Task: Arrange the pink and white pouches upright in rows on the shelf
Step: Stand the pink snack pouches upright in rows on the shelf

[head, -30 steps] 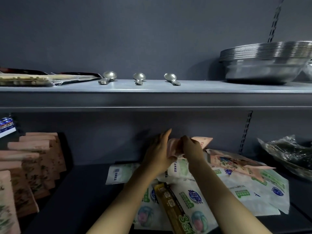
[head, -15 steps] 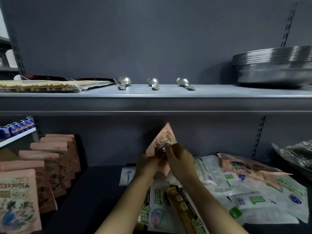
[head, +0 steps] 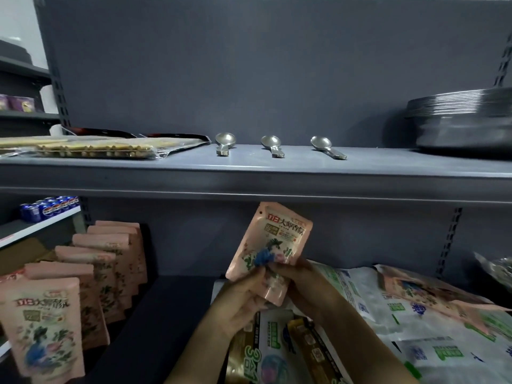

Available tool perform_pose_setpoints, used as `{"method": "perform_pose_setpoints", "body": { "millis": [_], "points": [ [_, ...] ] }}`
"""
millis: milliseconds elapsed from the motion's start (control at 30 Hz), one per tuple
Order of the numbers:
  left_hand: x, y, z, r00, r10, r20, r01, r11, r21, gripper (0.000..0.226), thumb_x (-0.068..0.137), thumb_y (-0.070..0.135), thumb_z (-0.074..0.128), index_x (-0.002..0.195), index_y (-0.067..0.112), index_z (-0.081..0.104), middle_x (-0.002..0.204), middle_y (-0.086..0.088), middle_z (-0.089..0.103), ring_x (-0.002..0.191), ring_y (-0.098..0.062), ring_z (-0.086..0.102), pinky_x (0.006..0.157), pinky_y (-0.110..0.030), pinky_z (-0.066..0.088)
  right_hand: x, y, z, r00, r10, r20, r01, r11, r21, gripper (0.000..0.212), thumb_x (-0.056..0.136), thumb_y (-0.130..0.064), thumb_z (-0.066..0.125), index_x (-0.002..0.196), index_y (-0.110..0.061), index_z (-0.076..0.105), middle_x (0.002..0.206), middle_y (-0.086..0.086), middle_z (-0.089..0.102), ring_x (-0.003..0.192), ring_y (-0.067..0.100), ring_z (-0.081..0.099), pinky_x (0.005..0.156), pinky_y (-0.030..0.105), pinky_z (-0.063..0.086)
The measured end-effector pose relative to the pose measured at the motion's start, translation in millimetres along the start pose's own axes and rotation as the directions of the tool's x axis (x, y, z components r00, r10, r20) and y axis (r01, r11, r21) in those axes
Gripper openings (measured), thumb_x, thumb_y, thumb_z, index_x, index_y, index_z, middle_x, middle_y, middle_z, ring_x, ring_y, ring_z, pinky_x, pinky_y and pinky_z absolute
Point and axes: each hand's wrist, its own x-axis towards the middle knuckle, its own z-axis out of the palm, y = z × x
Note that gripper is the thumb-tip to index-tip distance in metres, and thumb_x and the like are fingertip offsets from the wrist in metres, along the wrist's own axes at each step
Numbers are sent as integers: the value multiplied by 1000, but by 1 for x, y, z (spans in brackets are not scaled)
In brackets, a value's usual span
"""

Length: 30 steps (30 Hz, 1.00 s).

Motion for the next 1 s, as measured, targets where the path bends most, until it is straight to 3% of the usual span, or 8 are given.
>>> {"method": "perform_pose_setpoints", "body": {
  "millis": [67, 167, 233, 333, 500, 667, 767, 1000],
  "points": [
    [-3, 9, -8, 998, 0, -62, 6, 996, 91, 40, 73, 10, 64, 113, 2, 61, 101, -20, 69, 87, -30, 69, 72, -44, 58, 4, -2, 5, 999, 1, 40, 5, 987, -160, 41, 78, 1, 67, 117, -2, 57, 116, 20, 66, 107, 34, 64, 87, 41, 56],
    [-5, 29, -20, 980, 28, -196, 22, 969, 245, 42, 67, 13, 73, 107, 5, 65, 94, -11, 74, 83, -19, 71, 66, -28, 58, 17, -4, 13, 1000, -3, 29, 15, 899, -437, 35, 80, -2, 68, 112, -11, 59, 108, 9, 71, 98, 21, 70, 83, 35, 58],
    [-3, 42, -29, 957, 59, -283, 55, 924, 379, 32, 71, 13, 75, 101, 8, 64, 84, -4, 74, 75, -14, 70, 60, -22, 54, 32, -4, 22, 998, -29, 59, 60, 775, -630, 33, 79, -5, 70, 108, -17, 59, 110, 8, 70, 100, 20, 68, 87, 37, 56],
    [6, 58, -44, 930, 141, -338, 63, 847, 528, 21, 77, 9, 73, 95, 14, 64, 93, -5, 70, 80, -14, 66, 65, -24, 54, 58, -1, 36, 999, -44, 28, 47, 521, -852, 46, 79, -15, 71, 119, -18, 49, 117, 4, 65, 106, 21, 65, 91, 41, 54],
    [29, 80, -69, 851, 371, -372, 19, 685, 728, 31, 78, 11, 72, 106, 5, 62, 103, -8, 69, 91, -21, 66, 72, -26, 54, 94, 16, 55, 988, -138, -65, 3, 445, -895, 56, 83, -30, 65, 131, -24, 36, 123, 3, 63, 107, 25, 64, 90, 44, 54],
    [48, 83, -102, 755, 510, -413, 162, 465, 870, 33, 83, 23, 68, 104, -1, 59, 108, -14, 67, 98, -30, 64, 84, -40, 52, 117, 43, 77, 968, -163, -189, -78, 523, -848, 38, 90, -14, 59, 123, -12, 39, 122, 9, 62, 103, 24, 65, 74, 28, 56],
    [49, 78, -119, 733, 529, -429, 180, 456, 871, 33, 84, 23, 65, 104, -2, 57, 108, -16, 66, 98, -30, 63, 79, -34, 50, 123, 62, 84, 960, -129, -247, -133, 566, -814, 32, 91, -12, 57, 117, -7, 38, 123, 12, 59, 103, 24, 62, 57, 17, 47],
    [55, 67, -142, 716, 520, -466, 240, 444, 864, 23, 89, 11, 56, 108, -3, 55, 113, -18, 64, 103, -30, 60, 78, -28, 44, 133, 91, 77, 950, -88, -301, -213, 523, -825, 31, 94, -12, 51, 120, -5, 37, 123, 16, 57, 93, 19, 57, 49, 13, 39]
  ]
}}
